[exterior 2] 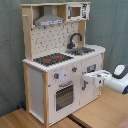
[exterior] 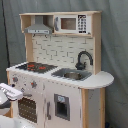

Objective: Play with the kitchen

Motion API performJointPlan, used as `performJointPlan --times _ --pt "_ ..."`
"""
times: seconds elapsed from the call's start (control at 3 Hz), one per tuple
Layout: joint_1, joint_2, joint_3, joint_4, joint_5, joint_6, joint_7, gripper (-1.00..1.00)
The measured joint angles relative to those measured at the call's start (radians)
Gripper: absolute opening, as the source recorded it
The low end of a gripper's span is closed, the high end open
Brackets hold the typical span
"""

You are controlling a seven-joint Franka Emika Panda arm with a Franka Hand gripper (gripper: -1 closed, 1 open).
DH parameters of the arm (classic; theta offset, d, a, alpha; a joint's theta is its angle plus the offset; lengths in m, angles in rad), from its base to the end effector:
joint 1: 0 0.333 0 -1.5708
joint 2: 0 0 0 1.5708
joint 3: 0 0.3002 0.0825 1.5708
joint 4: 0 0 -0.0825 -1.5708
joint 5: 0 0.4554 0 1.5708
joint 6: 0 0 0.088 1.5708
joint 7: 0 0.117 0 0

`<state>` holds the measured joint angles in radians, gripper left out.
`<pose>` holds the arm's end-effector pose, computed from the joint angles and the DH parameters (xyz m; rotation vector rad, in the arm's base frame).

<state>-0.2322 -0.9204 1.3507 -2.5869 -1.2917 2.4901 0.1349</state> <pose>0.2964 0.4004 0.3135 0.7144 1.3918 0.6112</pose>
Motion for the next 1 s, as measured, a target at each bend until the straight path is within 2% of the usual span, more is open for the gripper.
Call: performJointPlan --times 0.33,0.67,1.0 --pt "0.022 -0.001 -0.078 -0.047 -0.045 0.042 0.0 1.0" --pt "0.025 -0.001 -0.14 -0.084 -0.11 0.085 0.0 1.0" --pt "0.0 0.0 -0.158 -0.087 -0.163 0.165 0.001 1.0"
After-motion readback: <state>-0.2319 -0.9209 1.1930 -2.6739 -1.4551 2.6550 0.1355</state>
